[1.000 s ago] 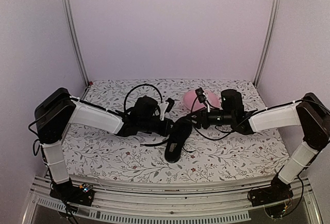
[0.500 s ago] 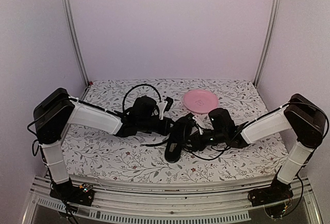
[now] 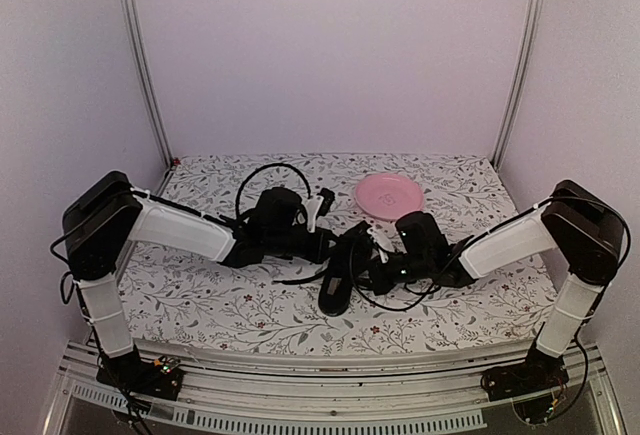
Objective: Tie the shoes
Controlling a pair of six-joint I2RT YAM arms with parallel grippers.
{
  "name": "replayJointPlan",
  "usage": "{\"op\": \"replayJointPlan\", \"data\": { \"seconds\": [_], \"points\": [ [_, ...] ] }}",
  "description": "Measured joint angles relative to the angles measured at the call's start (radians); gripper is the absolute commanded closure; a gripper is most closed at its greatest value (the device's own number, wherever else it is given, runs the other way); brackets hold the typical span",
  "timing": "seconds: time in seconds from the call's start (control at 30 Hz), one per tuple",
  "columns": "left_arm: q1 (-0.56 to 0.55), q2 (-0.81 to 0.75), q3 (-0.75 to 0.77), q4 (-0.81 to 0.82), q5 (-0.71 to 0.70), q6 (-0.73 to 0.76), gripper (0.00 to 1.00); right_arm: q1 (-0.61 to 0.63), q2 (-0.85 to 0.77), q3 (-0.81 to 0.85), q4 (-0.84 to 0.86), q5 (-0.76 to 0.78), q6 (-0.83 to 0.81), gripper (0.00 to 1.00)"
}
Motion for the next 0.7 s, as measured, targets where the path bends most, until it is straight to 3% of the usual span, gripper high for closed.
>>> {"op": "replayJointPlan", "data": {
  "seconds": [0.43,0.63,0.7],
  "points": [
    [0.0,-0.045,-0.076,0.088,0.058,0.002,1.0,-0.002,-0.123,-0.003,-0.104,0.148,0.073,0.98],
    [0.0,-0.093,-0.193,0.193,0.117,0.004,1.0,-0.002,-0.127,-0.006,-0.147,0.147,0.095,0.98],
    [0.0,-0.101,-0.224,0.217,0.135,0.004,0.94,-0.002,-0.127,-0.006,-0.155,0.147,0.104,0.98]
  ]
}}
